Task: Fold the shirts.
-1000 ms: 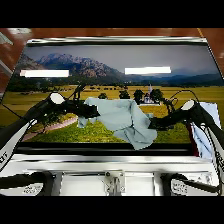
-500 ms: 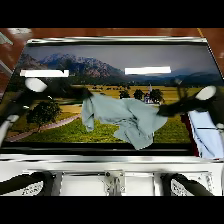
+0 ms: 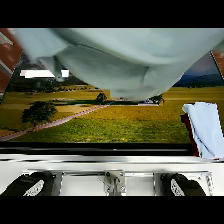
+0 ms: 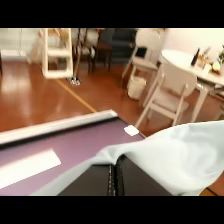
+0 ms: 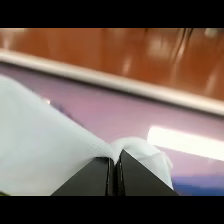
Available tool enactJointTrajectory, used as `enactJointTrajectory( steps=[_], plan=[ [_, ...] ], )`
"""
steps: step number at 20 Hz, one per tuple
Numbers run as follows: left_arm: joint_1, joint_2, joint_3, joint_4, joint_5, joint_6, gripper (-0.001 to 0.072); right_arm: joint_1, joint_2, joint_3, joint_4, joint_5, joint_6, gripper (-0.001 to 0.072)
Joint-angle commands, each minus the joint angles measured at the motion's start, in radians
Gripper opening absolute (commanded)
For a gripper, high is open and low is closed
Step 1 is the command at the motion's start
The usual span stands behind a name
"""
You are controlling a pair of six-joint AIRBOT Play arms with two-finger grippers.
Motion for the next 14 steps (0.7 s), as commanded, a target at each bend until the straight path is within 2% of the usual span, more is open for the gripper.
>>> enactJointTrajectory(
  steps=[1, 2, 5, 8, 10, 11, 14],
  plan=[
    [0.006, 0.1, 0.06, 0.196, -0.171, -0.183, 0.003, 0.0, 0.049, 0.161, -0.013, 0.021, 0.08, 0.0064],
    [0.006, 0.108, 0.059, 0.219, -0.256, -0.21, 0.003, 0.0, 0.06, 0.164, -0.012, 0.048, 0.089, 0.0064],
    [0.006, 0.104, 0.044, 0.227, -0.522, -0.217, 0.003, 0.0, 0.069, 0.164, -0.014, 0.212, 0.102, 0.0065],
    [0.006, 0.104, -0.068, 0.258, -0.678, -0.217, 0.003, 0.0, 0.036, 0.164, -0.035, 0.4, 0.102, 0.0064],
    [0.006, 0.106, -0.194, 0.32, -0.724, -0.217, 0.0031, 0.0, -0.017, 0.164, -0.049, 0.558, 0.103, 0.0065],
    [0.006, 0.106, -0.263, 0.341, -0.724, -0.217, 0.003, 0.0, -0.05, 0.15, -0.044, 0.608, 0.138, 0.0065],
    [0.006, 0.095, -0.495, 0.351, -0.686, -0.217, 0.003, 0.0, -0.13, -0.008, -0.04, 0.616, 0.157, 0.0065]
  ],
)
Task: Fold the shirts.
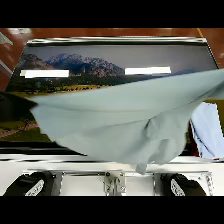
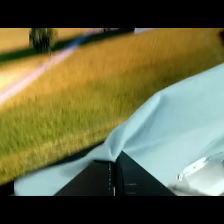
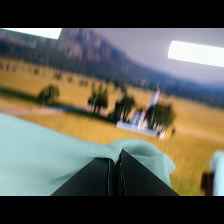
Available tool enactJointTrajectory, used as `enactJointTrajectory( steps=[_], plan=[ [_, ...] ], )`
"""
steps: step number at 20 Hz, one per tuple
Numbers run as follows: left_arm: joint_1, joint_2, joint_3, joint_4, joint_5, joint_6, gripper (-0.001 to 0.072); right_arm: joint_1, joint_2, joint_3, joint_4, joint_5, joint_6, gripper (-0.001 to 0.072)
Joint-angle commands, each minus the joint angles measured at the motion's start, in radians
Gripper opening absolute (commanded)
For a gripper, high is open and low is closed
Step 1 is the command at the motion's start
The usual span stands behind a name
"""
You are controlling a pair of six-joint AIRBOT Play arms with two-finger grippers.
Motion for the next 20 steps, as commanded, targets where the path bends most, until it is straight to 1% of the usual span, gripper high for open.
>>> enactJointTrajectory(
  steps=[1, 2, 3, 5, 6, 9, 11, 13, 14, 16, 19, 20],
  plan=[
    [0.001, -0.014, -0.265, 0.048, 0.018, -0.004, 0.003, 0.0, -0.099, -0.182, -0.007, 0.096, 0.023, 0.0065],
    [0.001, -0.031, -0.329, 0.051, 0.071, -0.004, 0.003, 0.001, -0.13, -0.27, -0.007, 0.072, 0.015, 0.0065],
    [0.001, -0.058, -0.38, 0.05, 0.129, -0.004, 0.003, 0.002, -0.167, -0.369, -0.007, 0.006, 0.005, 0.0064],
    [0.001, -0.16, -0.404, 0.048, 0.211, 0.0, 0.0031, 0.002, -0.258, -0.513, -0.004, -0.203, -0.003, 0.0065],
    [0.001, -0.218, -0.394, 0.048, 0.254, 0.019, 0.003, 0.001, -0.313, -0.547, -0.007, -0.314, -0.001, 0.0065],
    [0.005, -0.408, -0.314, 0.047, 0.415, 0.066, 0.0031, 0.001, -0.482, -0.555, 0.031, -0.619, 0.041, 0.0065],
    [0.005, -0.518, -0.243, 0.047, 0.526, 0.079, 0.003, 0.002, -0.546, -0.555, 0.085, -0.779, 0.042, 0.0065],
    [0.005, -0.607, -0.19, 0.036, 0.624, 0.079, 0.0031, 0.002, -0.584, -0.555, 0.109, -0.892, 0.043, 0.0065],
    [0.005, -0.647, -0.175, 0.01, 0.66, 0.079, 0.0032, 0.001, -0.599, -0.555, 0.106, -0.928, 0.047, 0.0065],
    [0.005, -0.719, -0.169, -0.065, 0.689, 0.079, 0.0032, 0.002, -0.631, -0.555, 0.107, -0.946, 0.05, 0.0066],
    [-0.005, -0.826, -0.169, -0.113, 0.629, 0.079, 0.0035, 0.016, -0.688, -0.555, 0.119, -0.867, 0.064, 0.0081],
    [-0.006, -0.852, -0.169, -0.125, 0.594, 0.079, 0.0072, 0.022, -0.703, -0.555, 0.123, -0.845, 0.068, 0.0221]
  ],
)
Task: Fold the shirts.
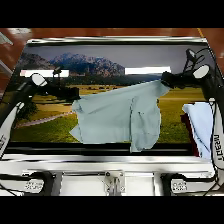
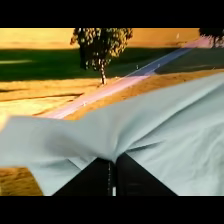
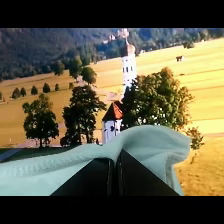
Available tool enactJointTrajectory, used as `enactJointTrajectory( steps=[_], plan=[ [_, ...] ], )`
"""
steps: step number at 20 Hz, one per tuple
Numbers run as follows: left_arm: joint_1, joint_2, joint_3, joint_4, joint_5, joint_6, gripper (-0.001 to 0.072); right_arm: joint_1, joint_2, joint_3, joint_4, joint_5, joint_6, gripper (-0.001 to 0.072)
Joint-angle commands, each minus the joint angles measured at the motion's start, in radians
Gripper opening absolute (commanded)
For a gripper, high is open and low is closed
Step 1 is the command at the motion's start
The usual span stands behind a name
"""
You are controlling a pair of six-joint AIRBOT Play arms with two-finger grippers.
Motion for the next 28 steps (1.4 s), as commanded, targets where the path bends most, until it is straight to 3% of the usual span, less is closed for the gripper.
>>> enactJointTrajectory(
  steps=[1, 2, 3, 4, 6, 8, 9, 10, 11, 12, 13, 14, 16, 19, 22, 23, 24, 25, 28],
  plan=[
    [-0.002, -0.108, 0.01, -0.071, -0.062, 0.003, 0.0175, 0.018, -0.058, -0.002, 0.031, 0.035, 0.011, 0.049],
    [0.006, -0.108, 0.01, -0.071, -0.09, 0.003, 0.0328, 0.021, -0.053, -0.001, 0.032, 0.048, 0.01, 0.0637],
    [0.027, -0.1, 0.014, -0.068, -0.135, 0.003, 0.0504, 0.014, -0.042, 0.008, 0.019, 0.084, 0.006, 0.0637],
    [0.062, -0.089, 0.031, -0.055, -0.21, 0.01, 0.0555, 0.003, -0.025, 0.023, -0.008, 0.14, -0.009, 0.0637],
    [0.154, -0.043, 0.053, -0.016, -0.352, 0.069, 0.052, -0.035, 0.031, 0.064, -0.176, 0.322, -0.039, 0.0637],
    [0.264, 0.031, 0.027, 0.014, -0.438, 0.071, 0.0519, -0.092, 0.095, 0.069, -0.382, 0.519, -0.042, 0.0634],
    [0.314, 0.069, -0.011, 0.014, -0.471, 0.071, 0.0523, -0.128, 0.117, 0.064, -0.422, 0.593, -0.044, 0.0586],
    [0.352, 0.099, -0.066, 0.014, -0.497, 0.071, 0.0528, -0.175, 0.139, 0.045, -0.408, 0.644, -0.051, 0.0554],
    [0.38, 0.122, -0.14, 0.014, -0.514, 0.071, 0.0576, -0.219, 0.157, 0.014, -0.354, 0.665, -0.053, 0.0555],
    [0.394, 0.139, -0.236, 0.01, -0.511, 0.071, 0.0687, -0.265, 0.172, -0.03, -0.257, 0.672, -0.053, 0.0557],
    [0.394, 0.145, -0.337, 0.001, -0.476, 0.09, 0.0714, -0.3, 0.183, -0.077, -0.148, 0.668, -0.056, 0.0565],
    [0.391, 0.144, -0.419, -0.023, -0.434, 0.113, 0.0714, -0.327, 0.185, -0.123, -0.024, 0.666, -0.067, 0.0653],
    [0.383, 0.144, -0.547, -0.12, -0.316, 0.158, 0.0713, -0.339, 0.184, -0.193, 0.142, 0.659, -0.113, 0.0673],
    [0.37, 0.132, -0.622, -0.249, -0.203, 0.211, 0.0711, -0.301, 0.184, -0.227, 0.158, 0.619, -0.123, 0.0673],
    [0.335, 0.098, -0.622, -0.257, -0.16, 0.21, 0.0706, -0.262, 0.184, -0.227, 0.151, 0.565, -0.126, 0.0673],
    [0.319, 0.087, -0.622, -0.264, -0.14, 0.209, 0.0699, -0.252, 0.184, -0.227, 0.15, 0.552, -0.126, 0.0672],
    [0.305, 0.08, -0.622, -0.285, -0.118, 0.21, 0.0598, -0.245, 0.184, -0.227, 0.151, 0.542, -0.126, 0.0672],
    [0.29, 0.078, -0.623, -0.316, -0.087, 0.209, 0.0419, -0.241, 0.184, -0.227, 0.15, 0.539, -0.126, 0.0673],
    [0.267, 0.079, -0.612, -0.371, -0.075, 0.246, 0.0108, -0.239, 0.184, -0.227, 0.13, 0.554, -0.126, 0.0673]
  ],
)
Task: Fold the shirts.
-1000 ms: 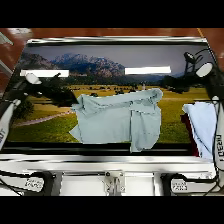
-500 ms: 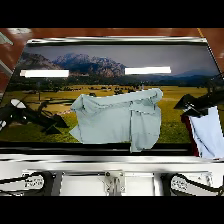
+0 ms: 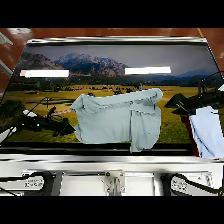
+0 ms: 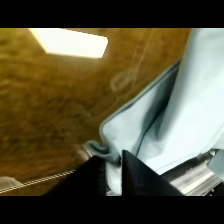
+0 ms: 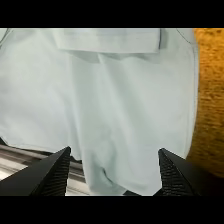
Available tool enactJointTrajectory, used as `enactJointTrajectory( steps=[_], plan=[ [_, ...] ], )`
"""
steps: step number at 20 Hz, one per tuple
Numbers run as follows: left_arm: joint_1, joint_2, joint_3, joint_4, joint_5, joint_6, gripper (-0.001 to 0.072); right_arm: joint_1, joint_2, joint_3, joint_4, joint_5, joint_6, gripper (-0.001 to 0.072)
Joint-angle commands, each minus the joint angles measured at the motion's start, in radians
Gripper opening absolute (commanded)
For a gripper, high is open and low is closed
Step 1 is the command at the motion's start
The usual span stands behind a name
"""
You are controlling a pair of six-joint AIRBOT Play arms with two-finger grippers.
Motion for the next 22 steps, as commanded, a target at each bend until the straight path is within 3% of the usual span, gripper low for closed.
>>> enactJointTrajectory(
  steps=[1, 5, 7, 11, 20, 21, 22],
  plan=[
    [-0.021, -0.005, 0.007, -0.063, 0.008, 0.061, 0.0028, 0.008, 0.0, -0.003, -0.06, 0.023, -0.003, 0.0672],
    [0.0, 0.011, 0.018, -0.056, -0.069, 0.103, 0.003, -0.012, 0.0, -0.06, -0.303, 0.134, -0.01, 0.0672],
    [0.002, 0.045, 0.018, -0.056, -0.083, 0.117, 0.003, -0.038, 0.0, -0.154, -0.255, 0.108, -0.009, 0.0672],
    [0.002, 0.137, 0.018, -0.056, -0.087, 0.117, 0.0031, -0.029, 0.0, -0.354, -0.042, -0.113, -0.014, 0.0672],
    [0.002, 0.23, 0.018, -0.069, -0.106, 0.114, 0.0031, -0.016, -0.021, -0.502, 0.055, -0.333, -0.008, 0.0671],
    [0.002, 0.23, 0.018, -0.076, -0.105, 0.115, 0.0031, -0.016, -0.021, -0.502, 0.079, -0.343, -0.007, 0.0663],
    [0.002, 0.23, 0.02, -0.079, -0.103, 0.119, 0.0031, -0.016, -0.021, -0.502, 0.097, -0.346, -0.005, 0.0573]
  ],
)
